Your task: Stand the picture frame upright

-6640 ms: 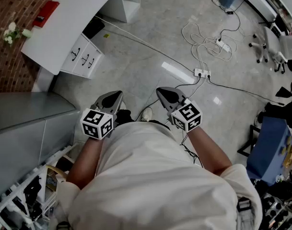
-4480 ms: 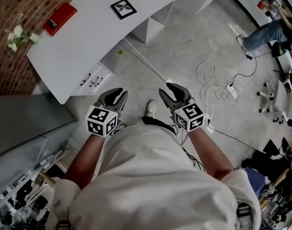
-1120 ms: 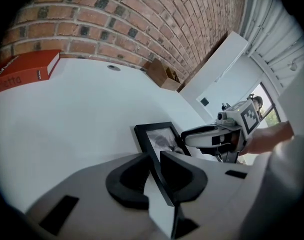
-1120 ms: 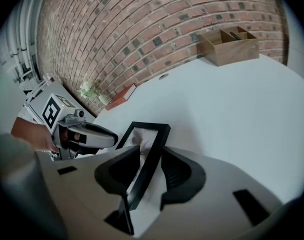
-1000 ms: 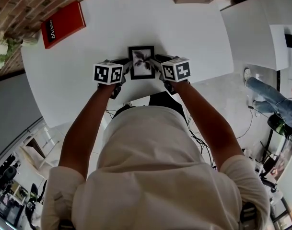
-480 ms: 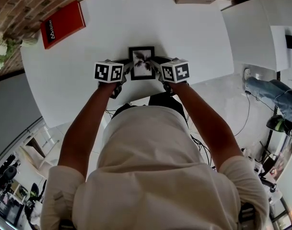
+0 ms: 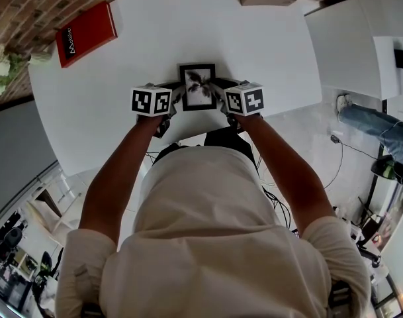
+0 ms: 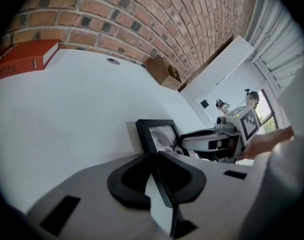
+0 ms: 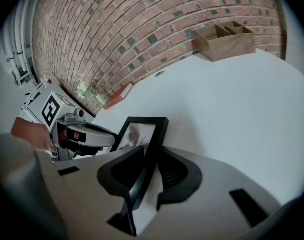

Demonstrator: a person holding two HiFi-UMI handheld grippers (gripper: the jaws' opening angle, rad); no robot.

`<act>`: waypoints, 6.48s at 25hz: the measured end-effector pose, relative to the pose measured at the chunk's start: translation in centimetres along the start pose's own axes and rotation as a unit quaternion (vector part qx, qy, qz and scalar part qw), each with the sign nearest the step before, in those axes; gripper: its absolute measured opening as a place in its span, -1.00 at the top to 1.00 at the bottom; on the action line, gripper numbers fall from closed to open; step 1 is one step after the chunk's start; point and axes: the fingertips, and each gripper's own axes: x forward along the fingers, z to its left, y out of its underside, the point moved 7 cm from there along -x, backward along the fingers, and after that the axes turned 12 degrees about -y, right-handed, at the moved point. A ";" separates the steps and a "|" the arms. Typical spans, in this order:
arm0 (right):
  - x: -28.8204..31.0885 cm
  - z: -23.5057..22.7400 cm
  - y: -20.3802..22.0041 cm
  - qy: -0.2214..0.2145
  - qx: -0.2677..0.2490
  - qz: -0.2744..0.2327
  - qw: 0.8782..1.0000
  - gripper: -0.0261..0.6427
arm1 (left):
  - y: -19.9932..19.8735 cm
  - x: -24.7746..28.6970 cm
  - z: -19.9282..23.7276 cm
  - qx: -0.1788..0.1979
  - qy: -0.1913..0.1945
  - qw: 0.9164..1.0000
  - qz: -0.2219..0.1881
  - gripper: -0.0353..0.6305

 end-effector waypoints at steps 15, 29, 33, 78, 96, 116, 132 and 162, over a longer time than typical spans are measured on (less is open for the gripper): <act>-4.1 -0.8 -2.0 0.003 -0.034 -0.036 0.999 0.69 | -2.6 0.0 -3.3 0.041 -0.013 0.999 -0.030 0.80; -7.8 -2.2 -4.2 0.012 -0.077 -0.053 0.996 0.75 | -5.8 0.6 -6.4 0.076 -0.016 0.995 -0.055 0.82; -8.5 -2.5 -4.6 0.012 -0.085 -0.056 0.995 0.76 | -6.4 0.8 -6.9 0.085 -0.020 0.994 -0.059 0.82; -13.5 -9.7 -14.5 0.011 -0.236 -0.094 0.967 0.78 | -16.9 4.5 -12.3 0.176 -0.067 0.974 -0.126 0.83; -12.8 -11.1 -16.6 0.029 -0.316 -0.100 0.943 0.79 | -19.9 5.3 -11.9 0.215 -0.109 0.958 -0.156 0.84; -12.3 -11.7 -15.7 0.055 -0.349 -0.105 0.930 0.80 | -19.5 6.3 -11.6 0.233 -0.105 0.951 -0.172 0.85; -12.6 -11.3 -14.3 0.054 -0.338 -0.119 0.932 0.79 | -18.3 6.1 -11.8 0.226 -0.095 0.954 -0.170 0.84; -13.1 -11.6 -12.4 0.059 -0.300 -0.115 0.945 0.79 | -17.5 5.8 -11.5 0.209 -0.092 0.959 -0.166 0.79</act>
